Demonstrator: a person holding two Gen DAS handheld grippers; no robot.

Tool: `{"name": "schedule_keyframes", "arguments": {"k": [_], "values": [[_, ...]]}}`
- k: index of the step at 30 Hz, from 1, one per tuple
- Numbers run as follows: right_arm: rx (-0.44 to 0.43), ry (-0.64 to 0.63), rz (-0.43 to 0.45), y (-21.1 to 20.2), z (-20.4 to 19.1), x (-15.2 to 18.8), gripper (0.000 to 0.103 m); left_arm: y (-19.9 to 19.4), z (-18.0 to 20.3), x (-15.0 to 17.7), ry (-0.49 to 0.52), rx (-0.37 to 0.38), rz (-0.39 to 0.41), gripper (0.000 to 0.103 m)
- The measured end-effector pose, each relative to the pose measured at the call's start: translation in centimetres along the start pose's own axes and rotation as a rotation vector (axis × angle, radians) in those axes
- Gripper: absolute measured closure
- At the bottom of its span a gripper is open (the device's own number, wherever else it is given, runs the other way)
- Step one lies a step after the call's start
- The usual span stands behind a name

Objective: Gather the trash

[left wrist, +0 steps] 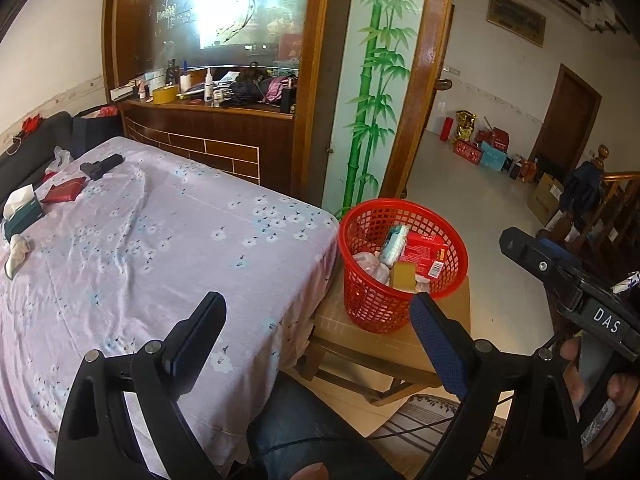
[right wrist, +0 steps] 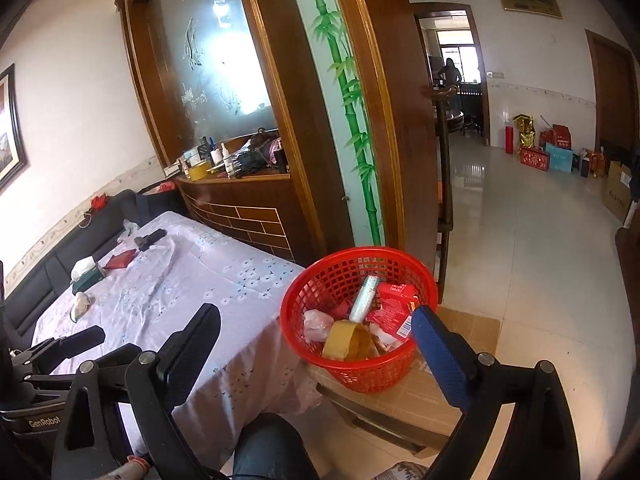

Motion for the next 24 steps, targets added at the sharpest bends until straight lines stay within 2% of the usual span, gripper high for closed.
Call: {"name": "schedule_keyframes", "arguments": {"k": [24], "values": [[-0.019,-0.024,0.003,-0.15,-0.29,-0.35,0.005,-0.39,0.22,0.31,0.008,-0.016,0.003,0.011]]}}
Point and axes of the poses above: each gripper's, at about its wrist camera, not at the fingertips, and y roughly the way its jaws point, z to its right, x to its underside, the point moved 2 cm from there along y, roughly the way its jaws point, and after that the axes turned 6 degrees about -z, right-handed, at the moved point
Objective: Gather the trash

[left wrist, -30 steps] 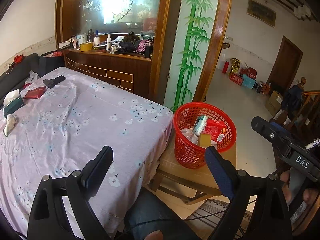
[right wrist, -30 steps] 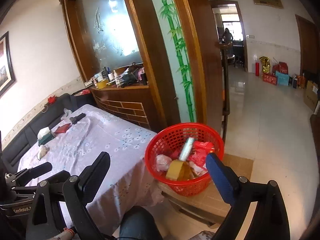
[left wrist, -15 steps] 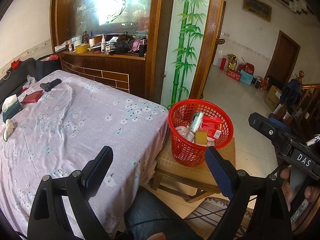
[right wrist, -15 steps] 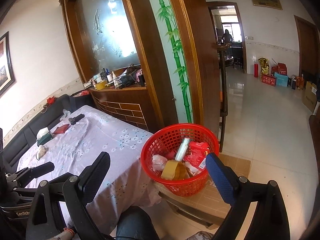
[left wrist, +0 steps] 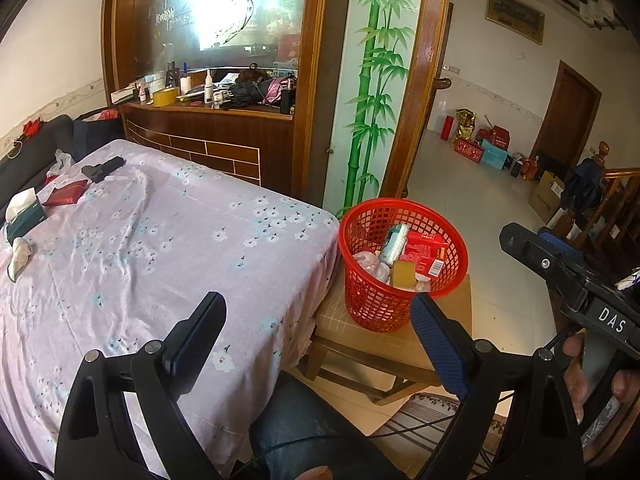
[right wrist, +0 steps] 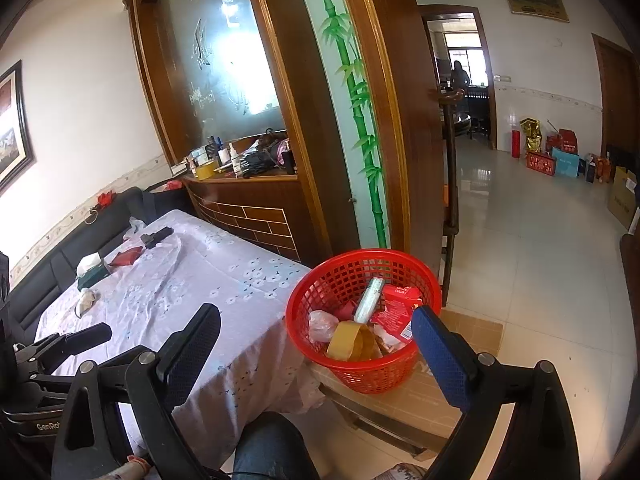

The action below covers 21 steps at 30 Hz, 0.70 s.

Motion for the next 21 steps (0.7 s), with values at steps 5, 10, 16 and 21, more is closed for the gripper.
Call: {"name": "schedule_keyframes", "arguments": {"k": [5,10,16,21], "values": [[0.0,0.003,-0.001,0.0,-0.04,-0.05,0.005,0.0,0.03,-0.01,0.001,-0.003,0.002,0.011],[0.003,-0.003,0.002,-0.02,-0.14,-0.14,0.005,-0.03,0.0,0.0,0.001,-0.002,0.002,0.011],[0.002,-0.003,0.002,-0.07,-0.22,-0.15,0.005,-0.05,0.04,-0.07,0.002,-0.004,0.004,0.011],[0.002,-0.003,0.001,-0.07,-0.24,-0.14,0.005,-0.03,0.07,-0.05,0.001,-0.003,0.003,0.011]]}}
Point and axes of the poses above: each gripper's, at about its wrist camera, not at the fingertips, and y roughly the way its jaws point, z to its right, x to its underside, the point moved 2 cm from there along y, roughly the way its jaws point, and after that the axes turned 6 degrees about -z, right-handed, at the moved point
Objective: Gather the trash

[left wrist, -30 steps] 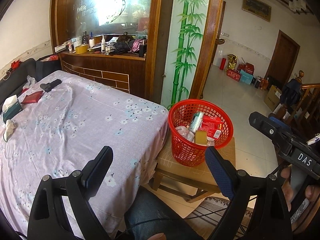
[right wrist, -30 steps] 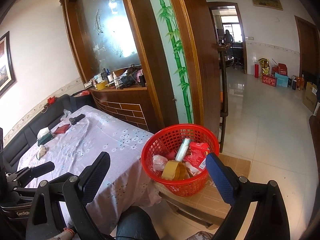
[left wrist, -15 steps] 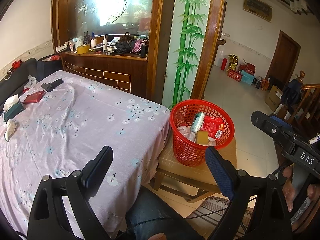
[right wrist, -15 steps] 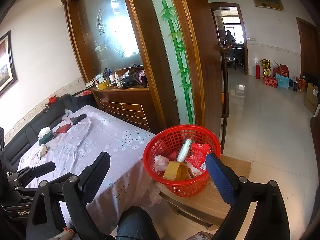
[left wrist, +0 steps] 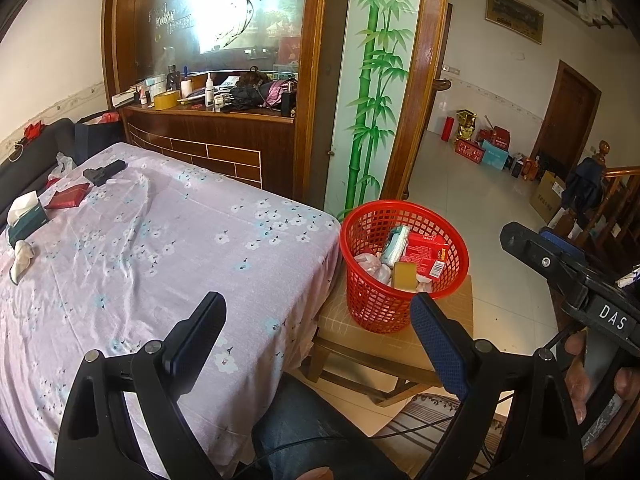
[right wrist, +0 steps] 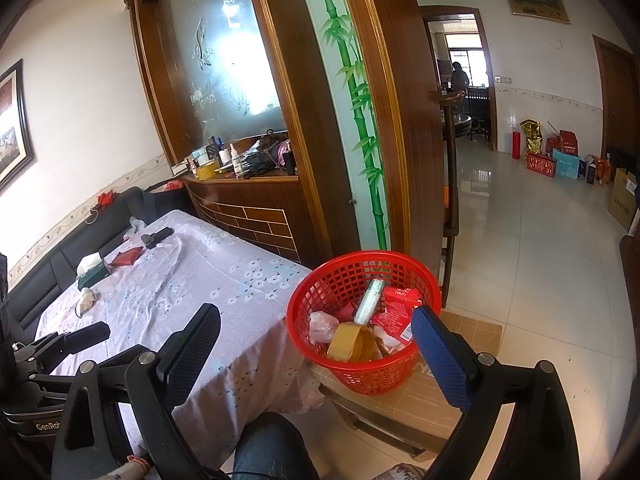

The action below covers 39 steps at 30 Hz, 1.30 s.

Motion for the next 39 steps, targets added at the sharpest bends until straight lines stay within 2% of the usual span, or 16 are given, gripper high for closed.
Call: {"name": "schedule_keyframes", "arguments": {"k": [12,18,23,39], "values": [[-0.001,0.0,-0.002,0.1,0.0,0.0,0.005,0.0,0.0,0.0,-0.001,-0.001,-0.002,0.011],[0.0,0.001,-0.003,0.1,-0.1,0.0,0.005,-0.3,0.6,-0.3,0.025,0.038,0.002,0.011],[0.003,0.001,-0.001,0.2,0.1,0.0,0.005,-0.4,0.9,-0.5,0.048,0.04,0.01,0.011],[-0.008,-0.027,-0.038,2.8,-0.2,-0.6,0.005,2.1,-1.2,-1.3,0.065,0.102,-0.019,0.011]]}}
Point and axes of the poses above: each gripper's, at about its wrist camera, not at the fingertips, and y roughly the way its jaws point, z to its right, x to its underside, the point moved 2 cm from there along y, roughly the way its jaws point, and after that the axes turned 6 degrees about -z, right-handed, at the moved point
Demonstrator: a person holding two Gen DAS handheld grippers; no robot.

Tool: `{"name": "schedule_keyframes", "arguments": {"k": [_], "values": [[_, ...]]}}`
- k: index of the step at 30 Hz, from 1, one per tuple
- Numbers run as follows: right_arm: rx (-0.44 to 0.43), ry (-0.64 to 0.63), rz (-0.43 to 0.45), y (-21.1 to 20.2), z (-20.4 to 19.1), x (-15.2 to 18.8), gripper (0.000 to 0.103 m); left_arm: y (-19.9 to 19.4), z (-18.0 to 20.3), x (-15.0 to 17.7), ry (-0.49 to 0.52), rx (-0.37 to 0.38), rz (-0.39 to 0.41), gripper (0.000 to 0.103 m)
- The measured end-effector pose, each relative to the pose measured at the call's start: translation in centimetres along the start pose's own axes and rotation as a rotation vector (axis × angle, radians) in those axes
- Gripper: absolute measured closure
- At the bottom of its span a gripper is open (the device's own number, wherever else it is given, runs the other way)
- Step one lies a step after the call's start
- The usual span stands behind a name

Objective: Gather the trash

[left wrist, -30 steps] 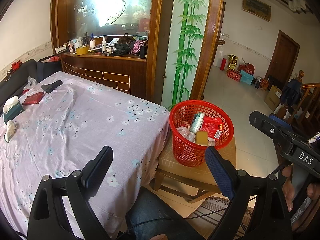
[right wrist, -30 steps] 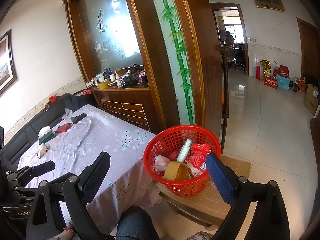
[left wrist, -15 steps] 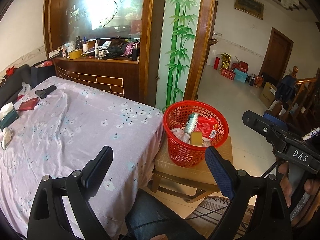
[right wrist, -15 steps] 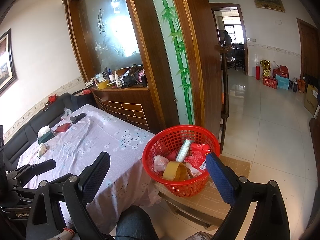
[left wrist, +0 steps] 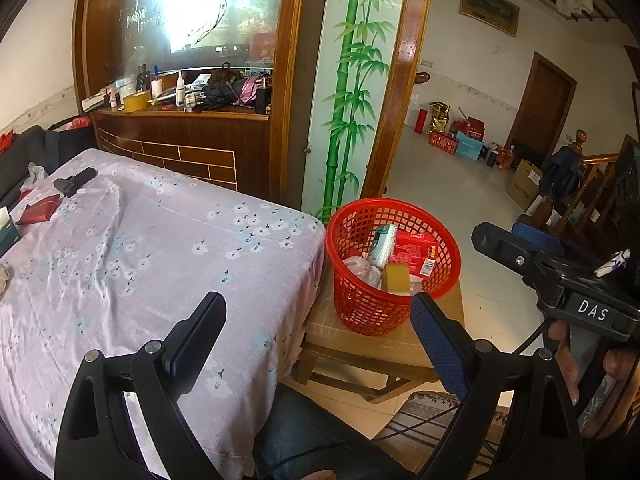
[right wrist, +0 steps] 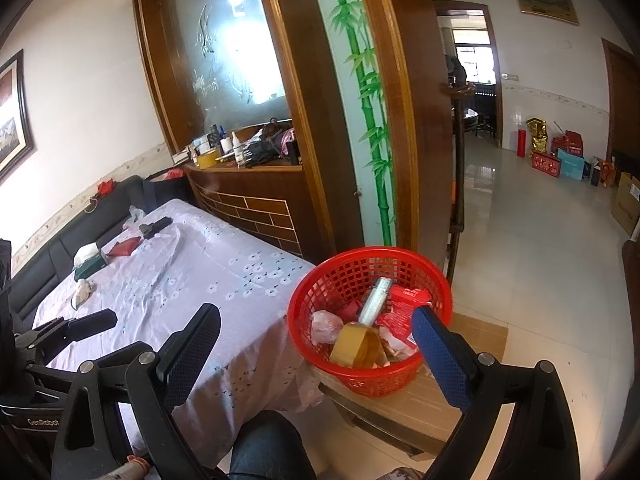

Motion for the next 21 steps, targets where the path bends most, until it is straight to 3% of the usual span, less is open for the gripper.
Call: {"name": "schedule_keyframes", "arguments": {"k": [21], "values": [[-0.036,-0.028,-0.037,2.8,0.8,-1.6,0.005,2.6,-0.8,-1.2,0.031,0.054,-0.024,0.011]]}}
Point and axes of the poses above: each gripper's, at about its wrist camera, not at the fingertips, and y roughly the way its jaws point, z to its right, x to its underside, the point moved 2 cm from there along y, roughly the way its jaws point, and after that the axes turned 6 degrees about -z, right-handed, at the moved point
